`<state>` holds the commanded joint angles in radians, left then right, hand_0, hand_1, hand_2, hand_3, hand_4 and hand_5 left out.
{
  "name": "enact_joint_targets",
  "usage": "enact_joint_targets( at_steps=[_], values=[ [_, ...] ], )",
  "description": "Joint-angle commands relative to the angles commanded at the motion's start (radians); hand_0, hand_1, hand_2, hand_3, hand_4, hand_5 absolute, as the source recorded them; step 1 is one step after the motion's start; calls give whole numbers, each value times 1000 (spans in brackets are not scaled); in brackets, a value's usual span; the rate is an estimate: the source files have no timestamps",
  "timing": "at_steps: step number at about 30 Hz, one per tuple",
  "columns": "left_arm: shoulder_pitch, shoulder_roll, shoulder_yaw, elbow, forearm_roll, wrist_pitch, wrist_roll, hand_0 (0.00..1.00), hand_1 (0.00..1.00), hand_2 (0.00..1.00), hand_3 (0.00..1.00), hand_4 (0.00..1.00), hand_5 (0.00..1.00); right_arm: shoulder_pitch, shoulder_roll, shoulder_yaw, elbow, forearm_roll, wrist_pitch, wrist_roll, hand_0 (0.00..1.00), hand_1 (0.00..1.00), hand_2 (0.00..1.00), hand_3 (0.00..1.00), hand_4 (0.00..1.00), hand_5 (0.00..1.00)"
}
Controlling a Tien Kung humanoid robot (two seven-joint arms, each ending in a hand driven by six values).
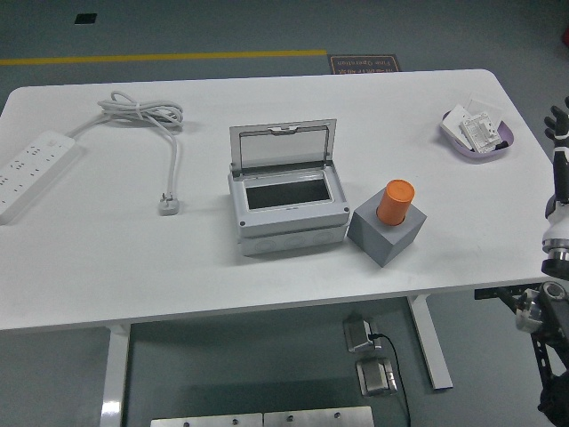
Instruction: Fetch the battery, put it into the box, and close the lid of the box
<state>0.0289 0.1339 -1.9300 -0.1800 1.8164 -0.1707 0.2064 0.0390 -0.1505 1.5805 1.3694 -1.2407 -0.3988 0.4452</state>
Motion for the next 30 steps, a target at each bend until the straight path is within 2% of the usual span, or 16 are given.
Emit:
enact_joint_targets(
  at_steps=[30],
  values=[
    [-7,1,-5,0,8,-1,1,685,691,664,748,727,445,-3,0,11,-1,-3,2,-2,818,788,803,848,971,852]
  ],
)
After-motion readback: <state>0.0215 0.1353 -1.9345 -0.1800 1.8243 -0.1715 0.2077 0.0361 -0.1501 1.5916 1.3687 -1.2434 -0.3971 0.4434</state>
